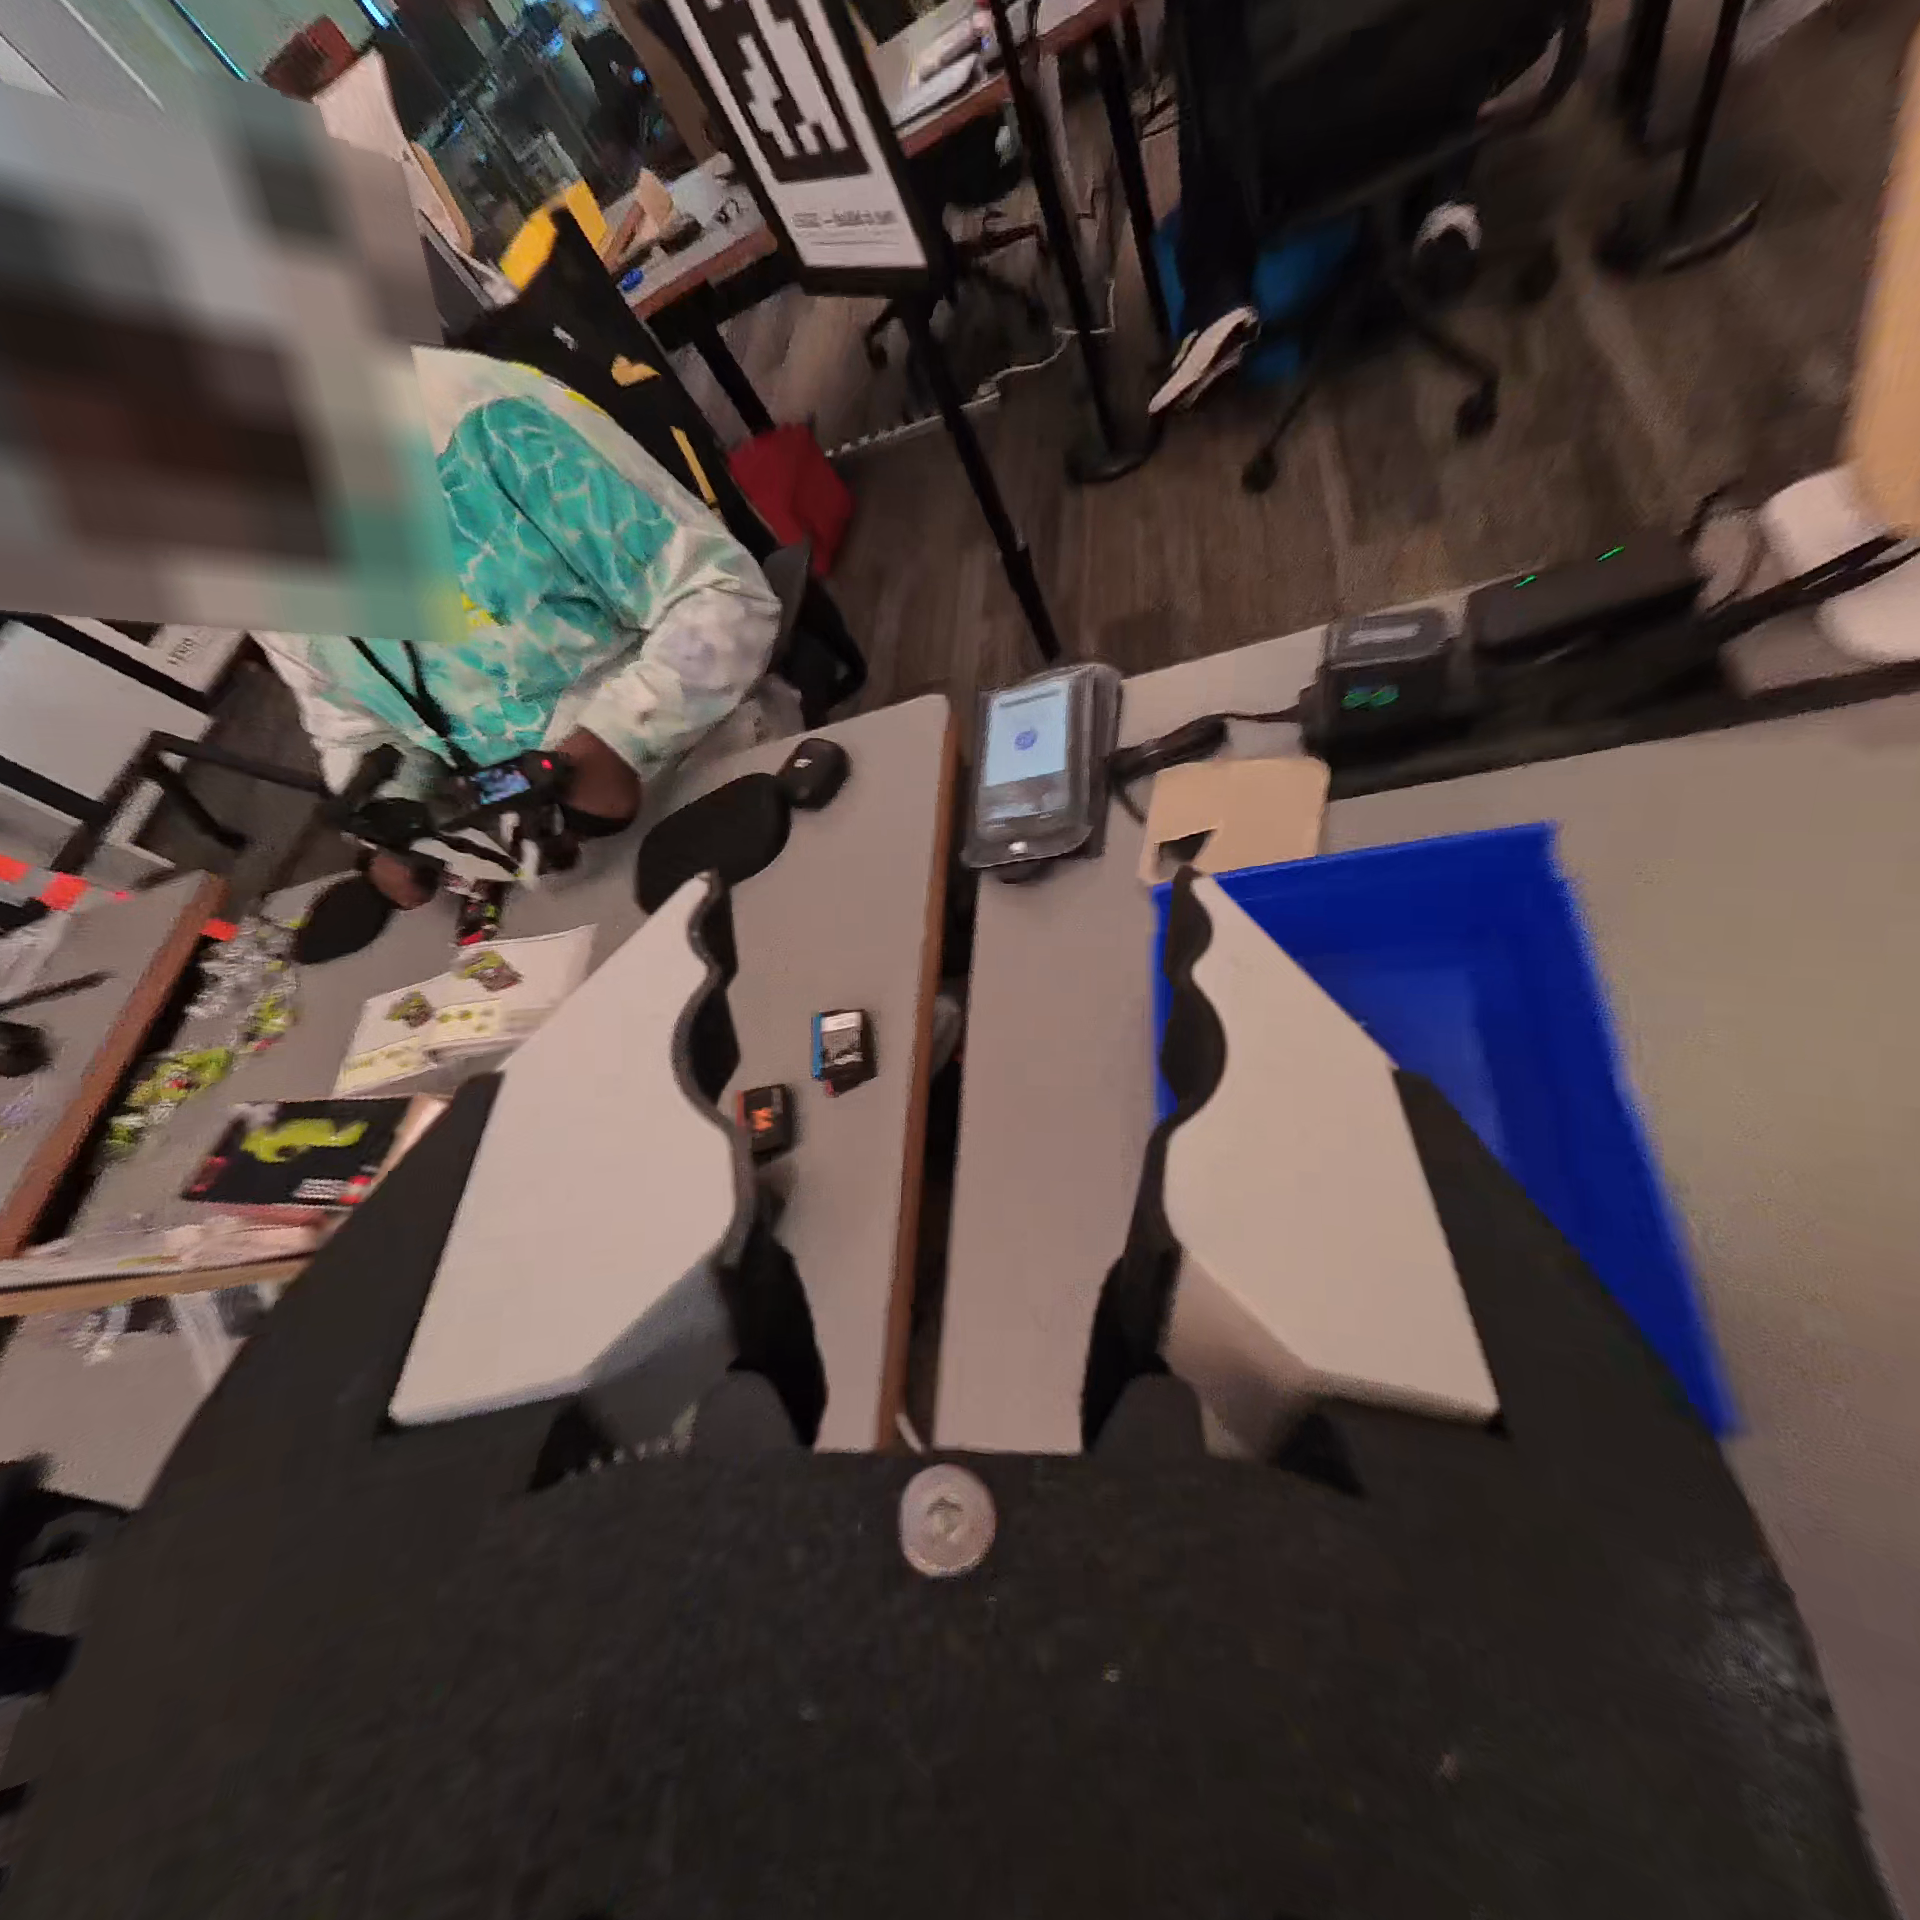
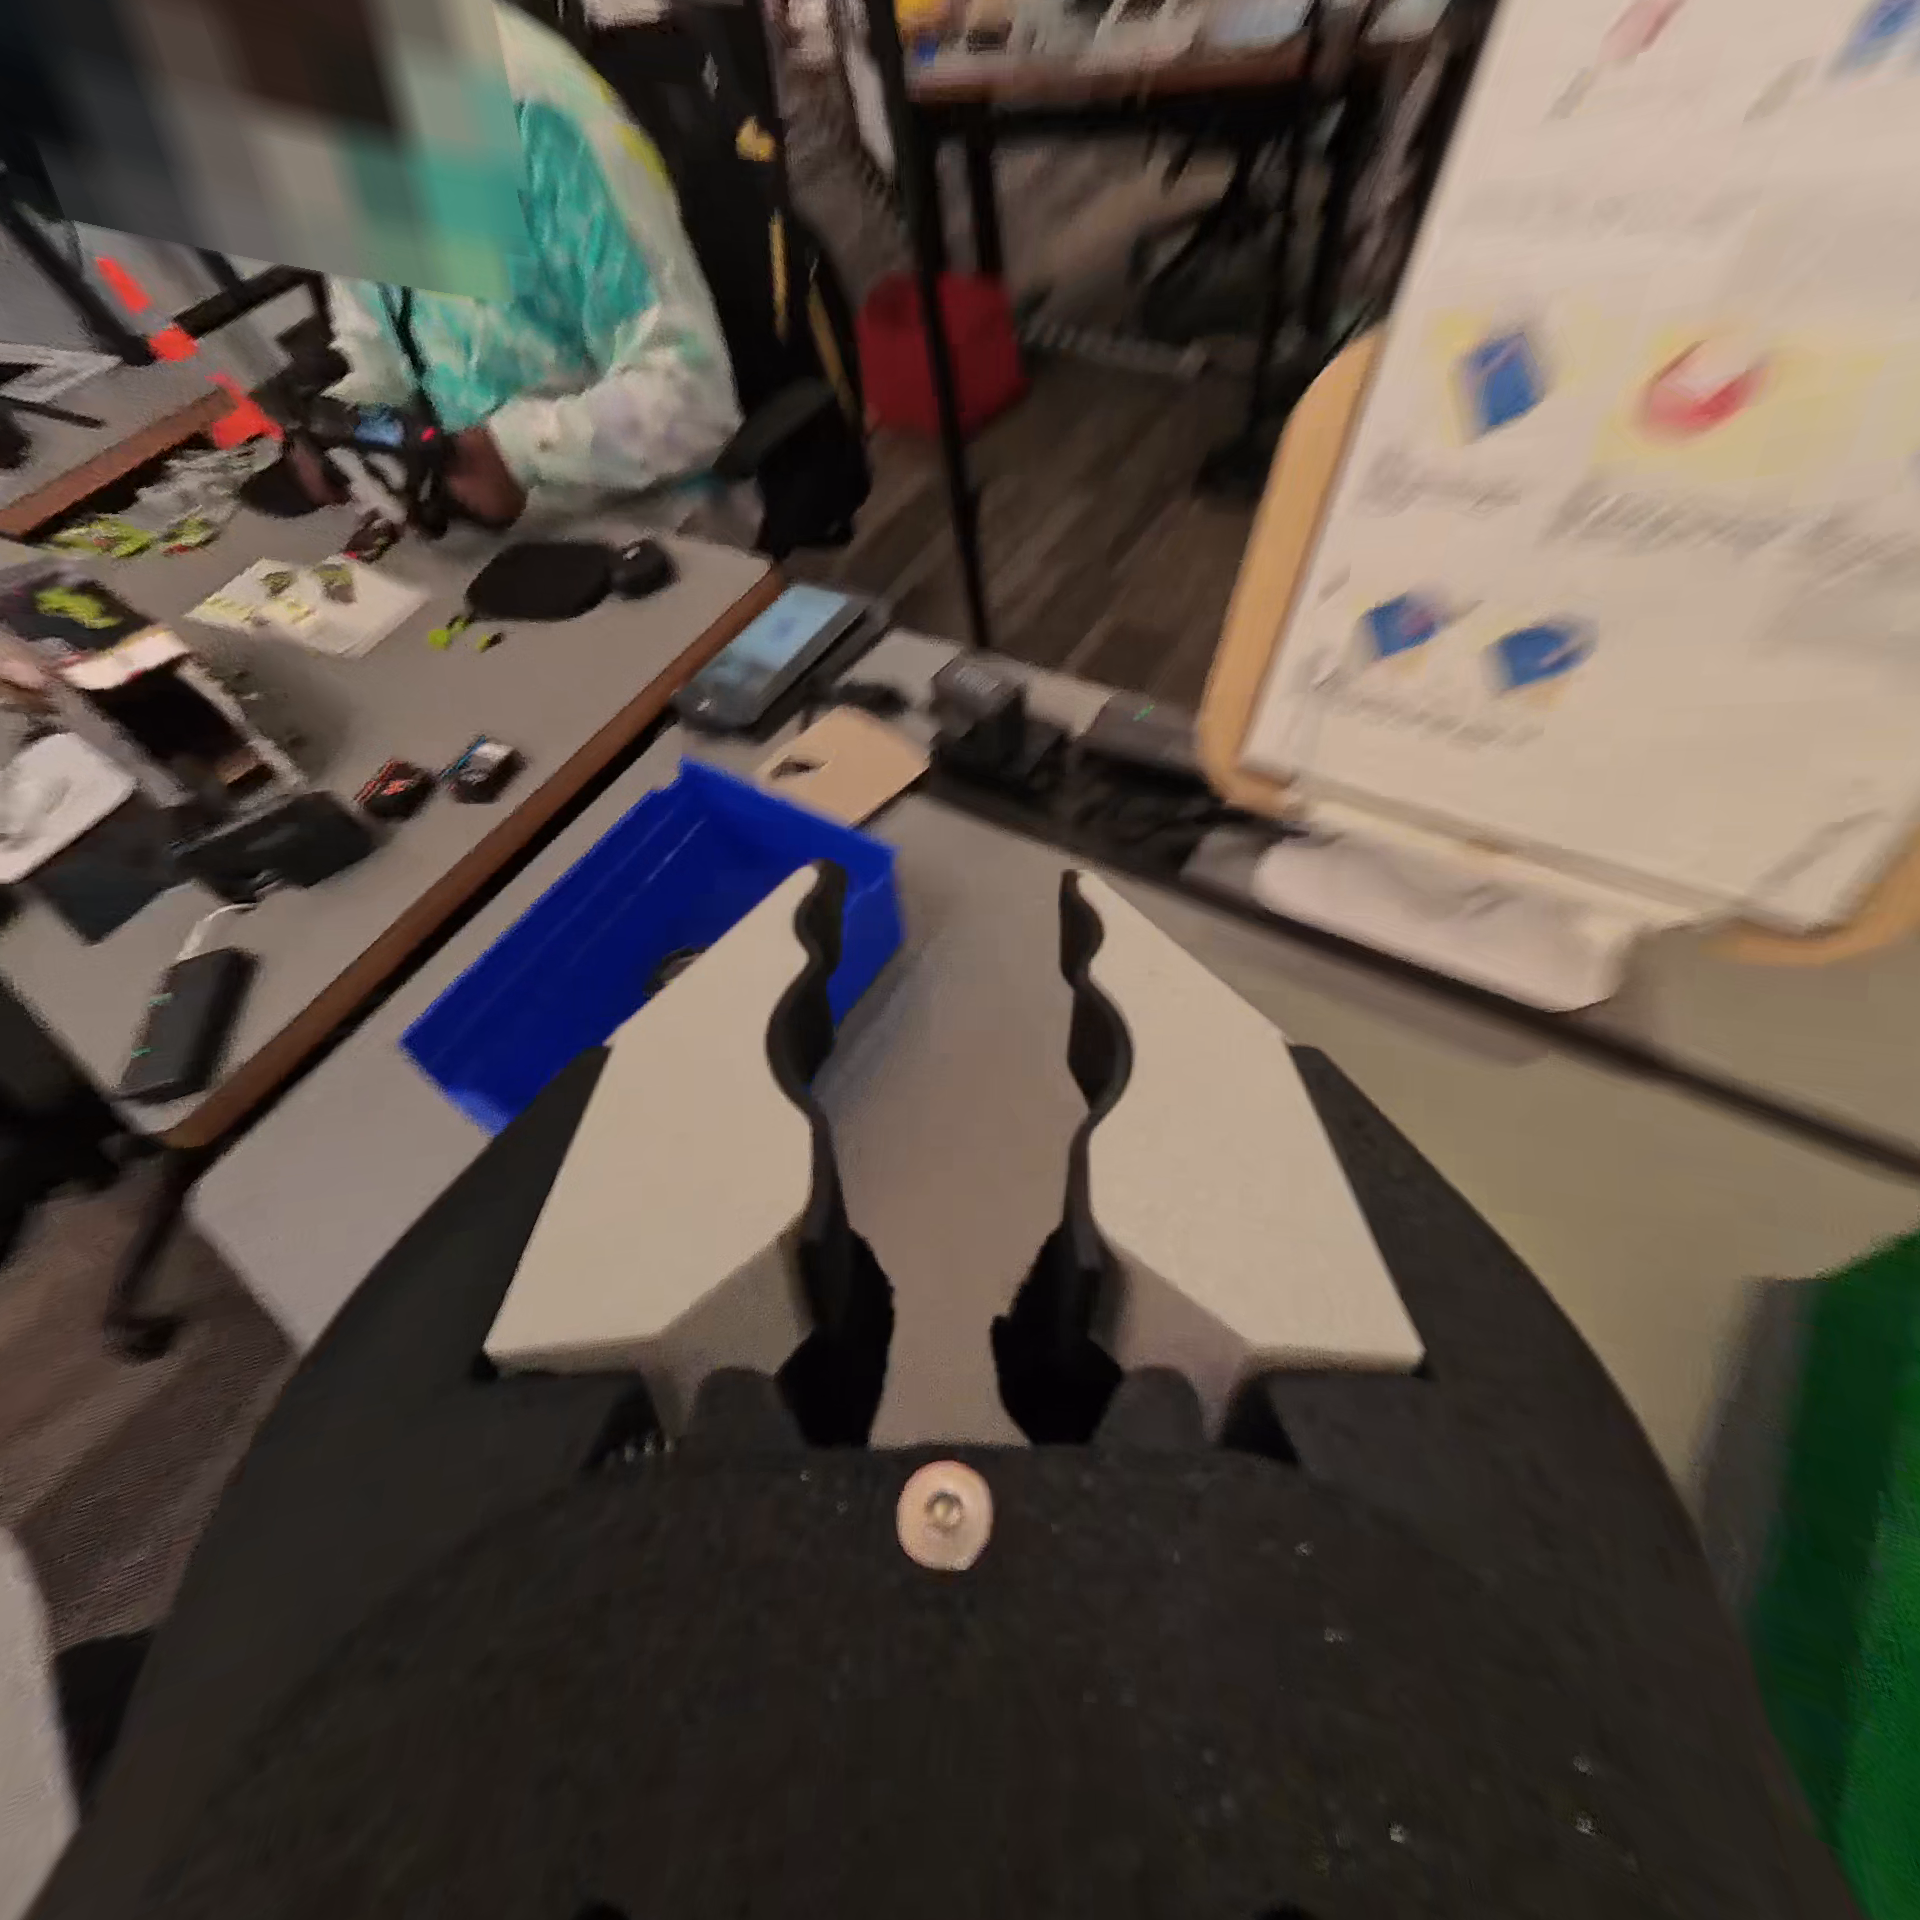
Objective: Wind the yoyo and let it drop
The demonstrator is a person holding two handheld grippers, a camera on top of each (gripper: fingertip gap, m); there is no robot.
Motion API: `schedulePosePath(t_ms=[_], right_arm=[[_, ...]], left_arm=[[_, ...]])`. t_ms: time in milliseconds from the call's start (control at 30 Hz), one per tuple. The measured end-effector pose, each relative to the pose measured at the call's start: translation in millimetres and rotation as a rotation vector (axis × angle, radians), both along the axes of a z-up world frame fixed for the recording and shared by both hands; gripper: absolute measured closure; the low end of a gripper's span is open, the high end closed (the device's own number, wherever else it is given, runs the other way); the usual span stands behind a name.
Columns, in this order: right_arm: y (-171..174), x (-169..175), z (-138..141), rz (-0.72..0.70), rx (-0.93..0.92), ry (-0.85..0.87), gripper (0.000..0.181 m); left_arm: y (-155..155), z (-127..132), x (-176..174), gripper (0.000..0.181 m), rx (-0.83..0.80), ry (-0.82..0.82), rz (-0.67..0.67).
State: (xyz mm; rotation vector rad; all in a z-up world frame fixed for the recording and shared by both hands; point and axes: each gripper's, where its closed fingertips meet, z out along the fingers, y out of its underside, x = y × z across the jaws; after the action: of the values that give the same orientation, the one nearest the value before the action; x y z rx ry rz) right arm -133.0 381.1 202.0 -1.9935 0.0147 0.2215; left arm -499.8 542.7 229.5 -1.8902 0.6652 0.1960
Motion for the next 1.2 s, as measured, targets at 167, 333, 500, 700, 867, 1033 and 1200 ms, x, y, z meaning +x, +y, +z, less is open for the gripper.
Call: schedulePosePath(t_ms=[167, 333, 500, 700, 867, 1033, 1200], right_arm=[[-69.7, 63.2, 54.1, -0.039, 0.049, -0.213, 0.130], [-166.0, 103.9, 54.3, -0.125, -0.012, -0.315, 0.140], [-265.4, 123.8, 30.8, -0.189, -0.097, -0.297, 0.136], [-358.6, 125.2, -16.2, -0.193, -0.278, -0.148, 0.131], [-397.4, 115.1, -40.4, -0.129, -0.379, -0.043, 0.137], [-411.4, 107.6, -48.5, -0.048, -0.372, -0.022, 0.162], [-417.8, 102.8, -56.3, 0.009, -0.406, -0.034, 0.169]], left_arm=[[-60.8, 41.4, 45.1, 0.103, -0.060, -0.175, -0.090], [-143.3, 23.1, 87.8, 0.119, -0.216, -0.176, -0.134], [-241.3, 10.0, 152.7, 0.134, -0.329, -0.218, -0.319], [-328.0, -3.0, 188.7, 0.128, -0.410, -0.243, -0.379], [-379.7, -19.3, 194.7, 0.132, -0.503, -0.206, -0.412], [-420.6, -56.7, 180.8, 0.156, -0.648, -0.048, -0.451], [-439.2, -52.1, 176.3, 0.181, -0.560, 0.031, -0.537]])
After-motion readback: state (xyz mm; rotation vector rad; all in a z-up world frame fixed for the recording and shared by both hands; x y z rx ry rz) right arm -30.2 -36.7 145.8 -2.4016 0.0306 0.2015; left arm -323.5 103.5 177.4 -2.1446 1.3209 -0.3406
